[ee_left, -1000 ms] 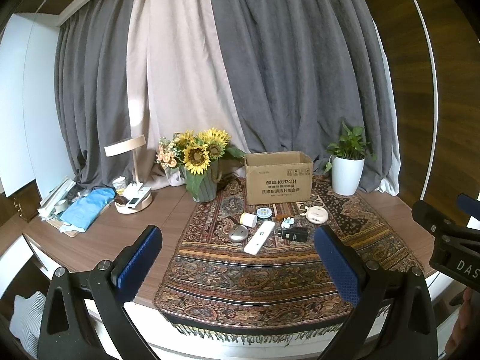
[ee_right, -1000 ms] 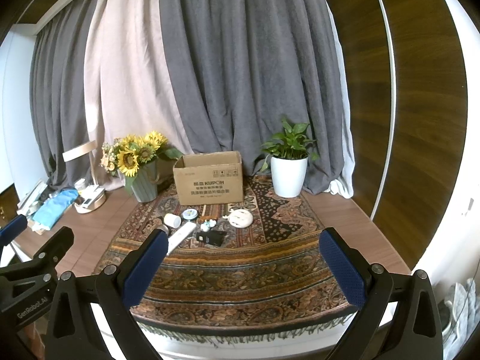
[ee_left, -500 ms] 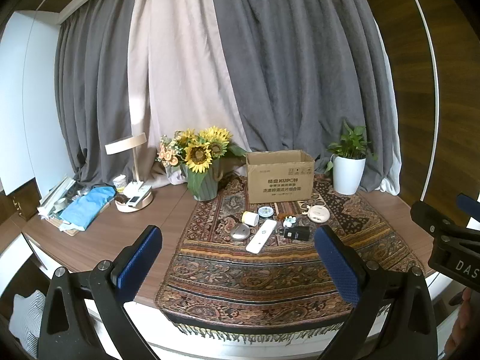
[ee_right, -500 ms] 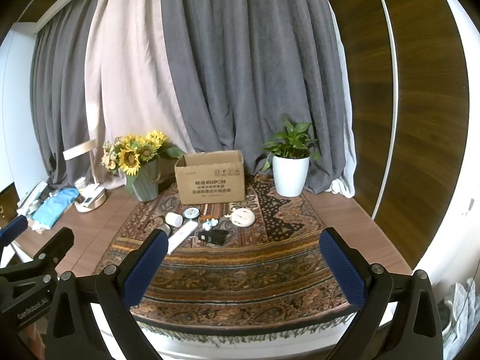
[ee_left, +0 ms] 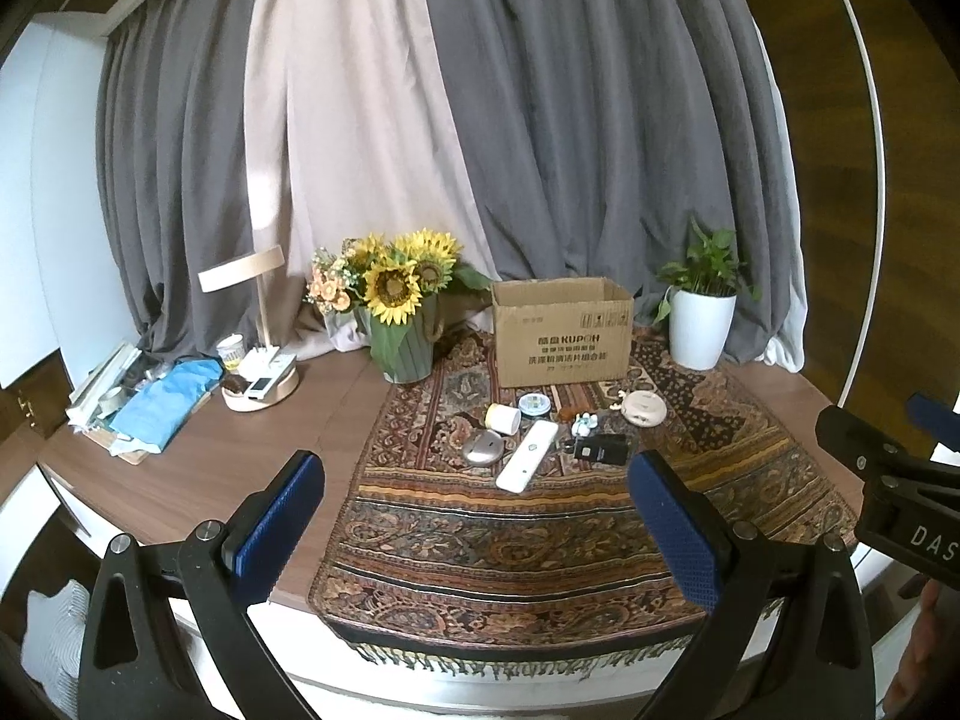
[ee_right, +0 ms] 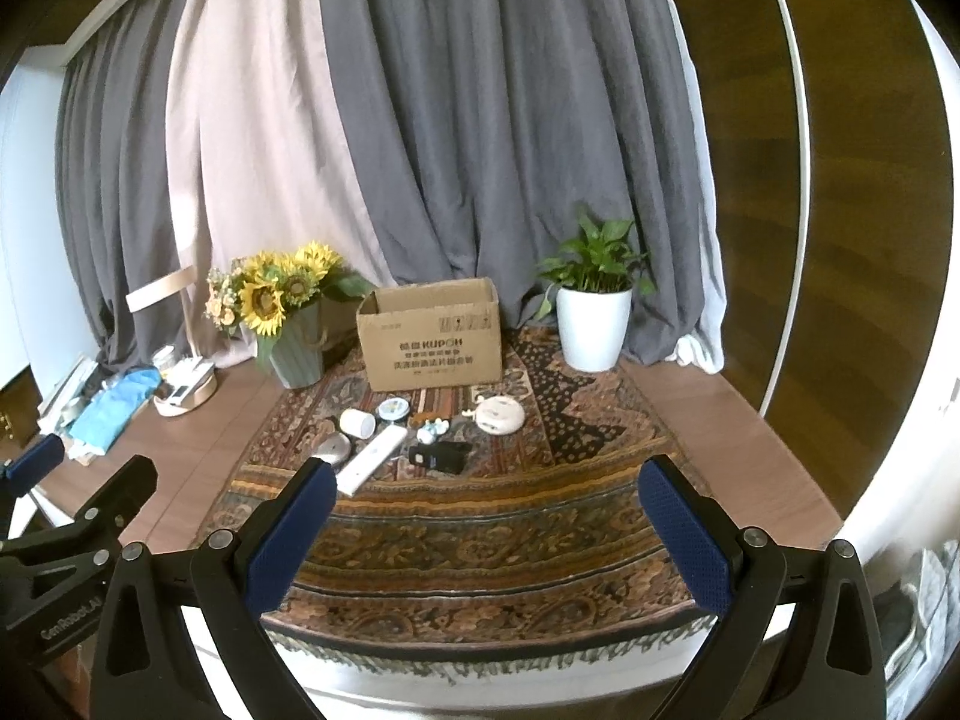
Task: Organize rigid objects
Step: 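Grasp the silver dome object with the left tool while the right tool grasps the black device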
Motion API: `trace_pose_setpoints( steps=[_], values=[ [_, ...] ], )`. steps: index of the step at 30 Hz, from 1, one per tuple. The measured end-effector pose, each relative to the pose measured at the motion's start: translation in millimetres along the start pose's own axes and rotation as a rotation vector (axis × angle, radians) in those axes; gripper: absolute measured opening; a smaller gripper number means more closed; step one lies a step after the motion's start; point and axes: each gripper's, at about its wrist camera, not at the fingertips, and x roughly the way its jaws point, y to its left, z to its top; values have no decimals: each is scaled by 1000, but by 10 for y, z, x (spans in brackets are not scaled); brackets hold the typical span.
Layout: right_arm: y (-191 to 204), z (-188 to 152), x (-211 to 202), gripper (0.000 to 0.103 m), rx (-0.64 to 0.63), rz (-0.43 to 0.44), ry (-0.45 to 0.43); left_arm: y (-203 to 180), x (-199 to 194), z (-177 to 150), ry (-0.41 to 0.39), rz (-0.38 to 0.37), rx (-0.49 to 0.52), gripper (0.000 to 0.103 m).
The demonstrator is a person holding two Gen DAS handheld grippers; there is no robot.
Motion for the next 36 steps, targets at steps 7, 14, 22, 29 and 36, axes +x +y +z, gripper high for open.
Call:
trace_pose_setpoints(
  steps=[7, 14, 22, 29, 36],
  values=[
    [122, 29, 398, 102, 32, 9, 32, 143, 446, 88, 16, -18, 27, 103],
    [355, 86, 947, 102, 43, 22, 71, 318, 1032, 197, 59, -58, 61, 103],
    [548, 95, 1613, 102, 99, -21, 139, 425, 1771, 236, 109, -135, 138, 103],
    [686, -12, 2049, 102, 129, -88, 192, 444, 2356, 138, 178, -212, 169, 100],
    [701, -124, 2496, 102, 155, -111, 263, 408, 2797, 11, 237, -228, 166, 98]
  ],
)
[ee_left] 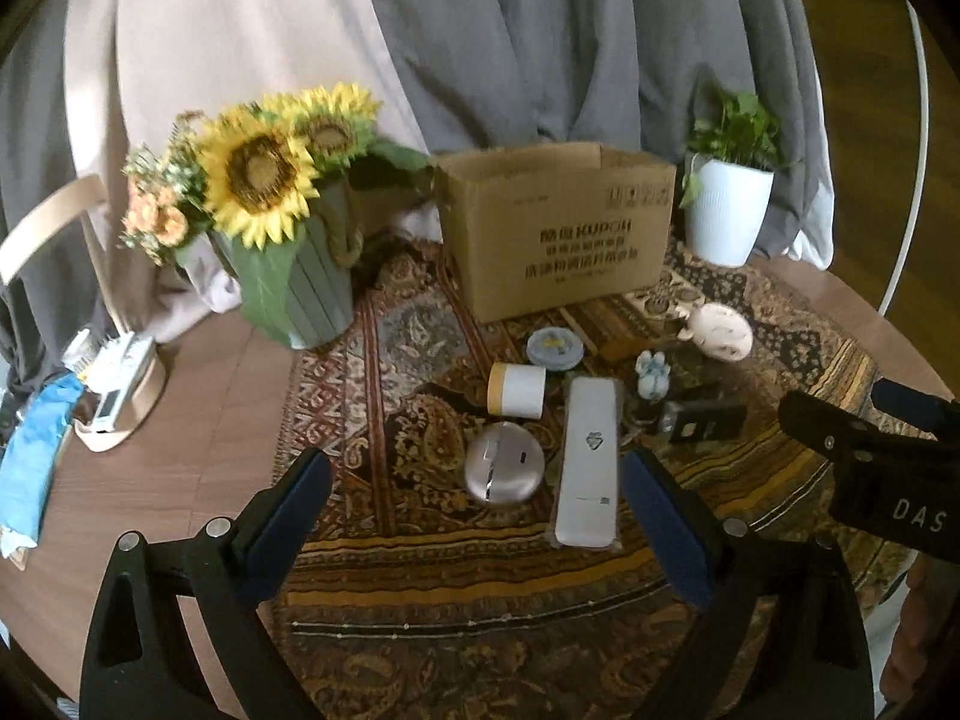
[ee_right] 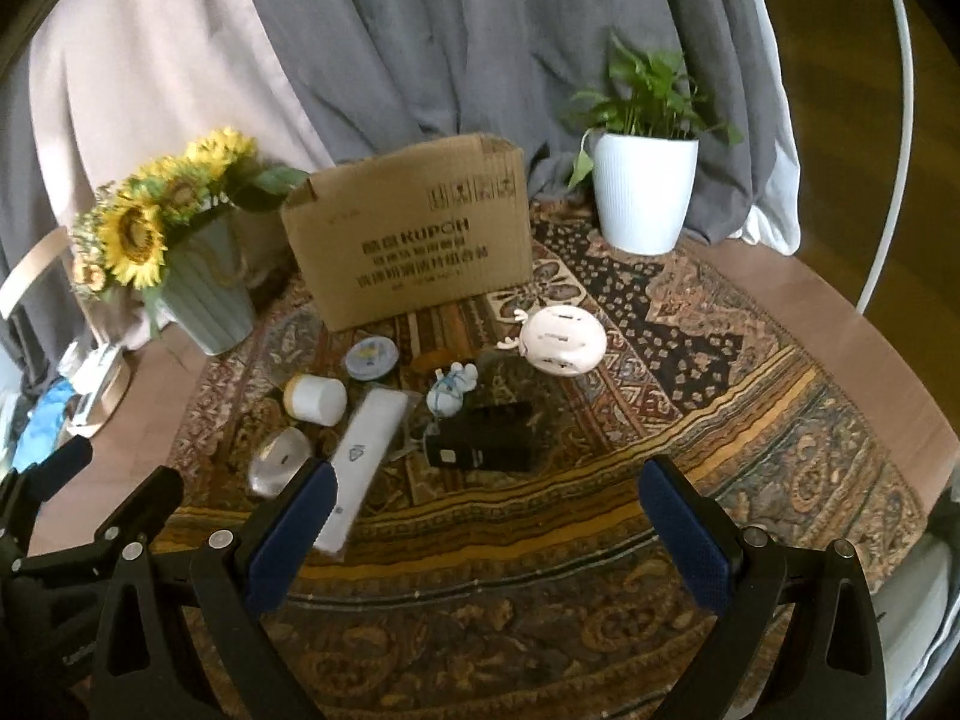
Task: Organize rigid objects
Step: 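Grasp the silver dome object with the left tool while the right tool grasps the black device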
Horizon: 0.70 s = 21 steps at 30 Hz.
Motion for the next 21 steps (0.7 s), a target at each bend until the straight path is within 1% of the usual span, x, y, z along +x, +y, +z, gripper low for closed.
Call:
trace_pose_setpoints(
  steps=[2, 5, 7, 9, 10, 16, 21],
  values=[
    [4, -5, 140, 102, 5, 4, 14, -4, 118, -14, 10, 9, 11, 97],
    [16, -15, 336, 102, -3, -4, 41, -1, 300, -30, 35, -3, 16, 96],
    [2, -23, 441, 102, 7, -9, 57, -9, 451, -35, 61, -14, 27, 94],
    [-1, -29, 563, 102, 12, -7, 75, -9, 550, -44, 77, -25, 28, 89],
    [5, -31, 630, 101, 10, -11, 83, -5, 605, -45, 85, -33, 26, 89],
    [15, -27, 889, 101, 14, -6, 117, -6, 846, -49, 124, -60, 25, 86],
    [14, -13, 1026, 100, 14, -17, 123, -41, 980, -60, 148, -85, 39, 83]
  ],
)
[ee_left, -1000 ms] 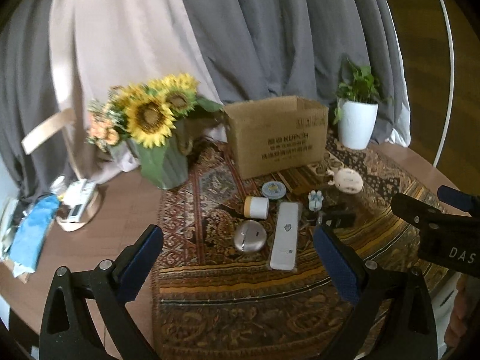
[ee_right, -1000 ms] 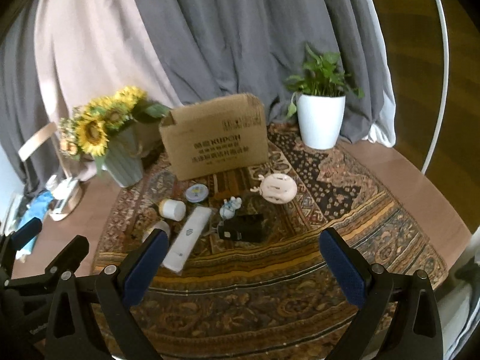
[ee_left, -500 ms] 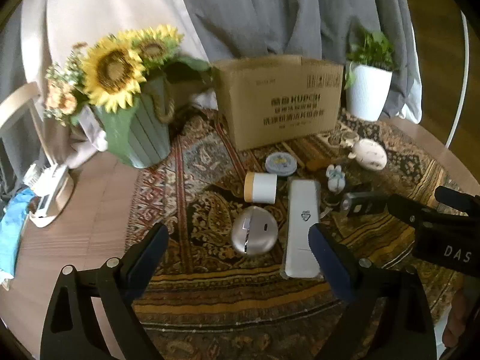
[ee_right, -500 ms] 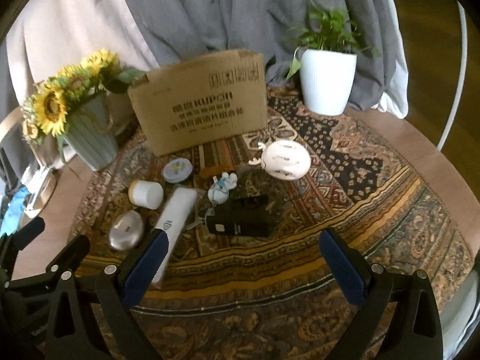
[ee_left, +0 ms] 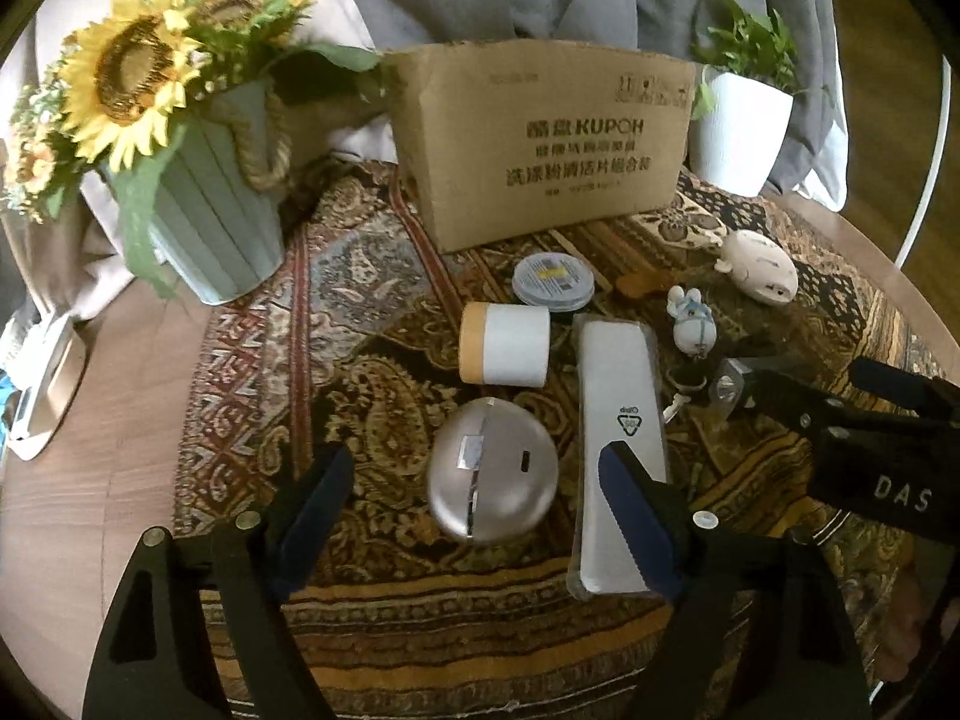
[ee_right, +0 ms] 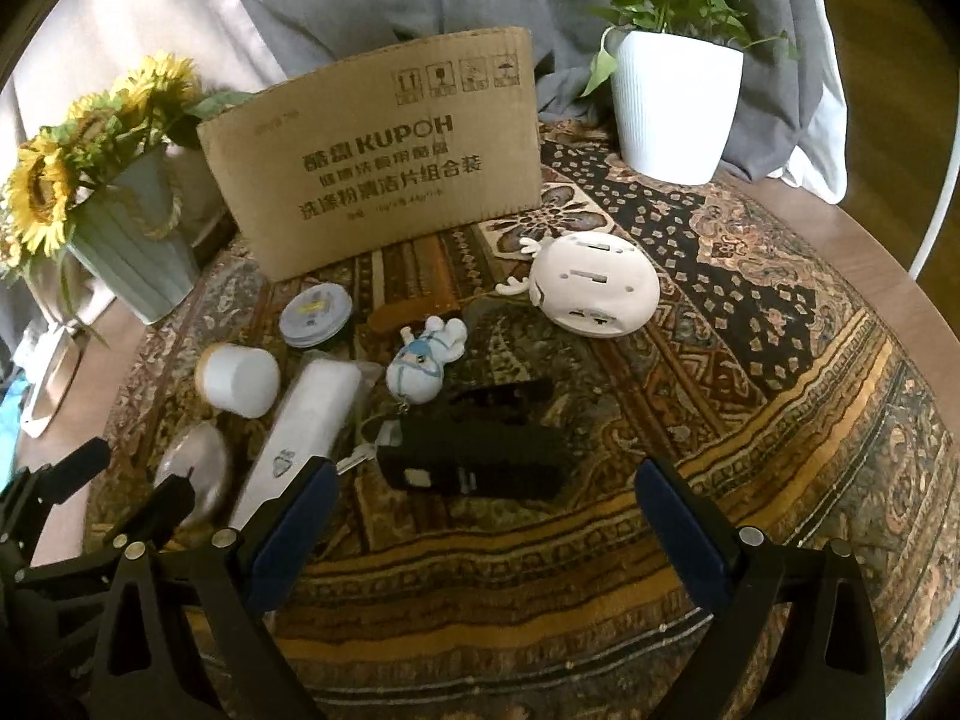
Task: Organize rigid objects
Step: 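Grasp the silver dome object with the left tool while the right tool grasps the black device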
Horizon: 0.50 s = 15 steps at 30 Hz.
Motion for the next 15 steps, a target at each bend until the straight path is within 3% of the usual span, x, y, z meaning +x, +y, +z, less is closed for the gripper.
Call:
trace_pose_setpoints(
  steps=[10, 15],
  values=[
    [14, 19, 196, 93, 2, -8, 31, 23, 250, -4, 44, -20, -11, 71],
    [34, 23, 285, 86, -8, -2, 41, 40, 367, -29, 79, -46, -28, 59]
  ],
)
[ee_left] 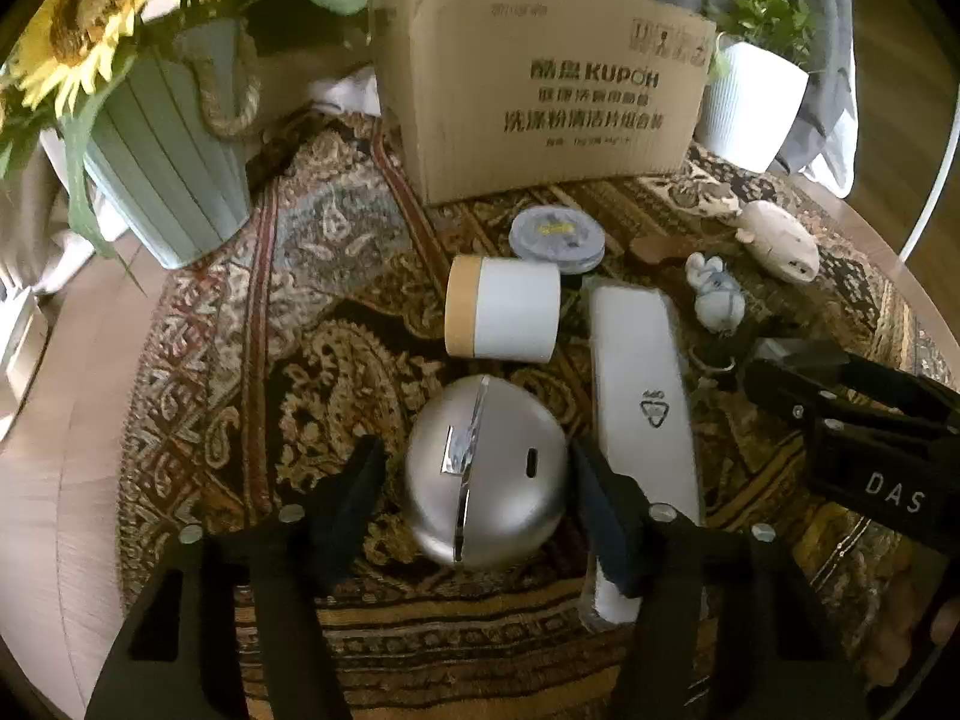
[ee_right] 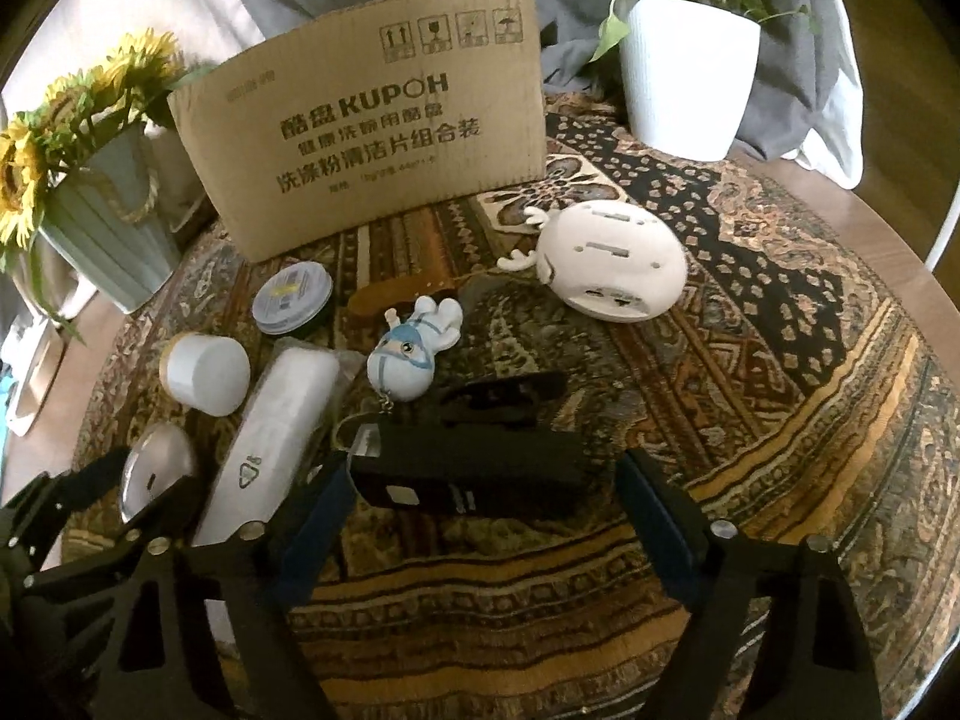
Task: Organize rigid objects
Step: 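Grasp the silver dome object with the left tool while the right tool grasps the black device, then lift and carry both held objects over the open cardboard box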
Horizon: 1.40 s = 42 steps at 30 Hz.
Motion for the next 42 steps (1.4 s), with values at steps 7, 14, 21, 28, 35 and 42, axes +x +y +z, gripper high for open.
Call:
trace_pose_setpoints(
  steps=[7, 14, 21, 28, 35, 42],
  values=[
    [24, -15, 24, 74, -16, 11, -6, -2, 3, -10, -17, -10, -6, 53],
    [3, -30, -60, 74, -46, 3, -30, -67, -135, -7, -39, 2, -29, 53],
    [-71, 98, -271, 74, -104, 76, -67, -196, -431, 110, -88, 47, -123, 53],
    [-221, 315, -532, 74, -173, 150, -115, -422, -726, 255, -137, 108, -212, 53],
    [-391, 596, -793, 74, -216, 198, -184, -624, -1015, 515, -210, 151, -241, 53],
    [-497, 886, -985, 74, -238, 229, -260, -738, -1182, 777, -279, 165, -257, 53]
  ],
)
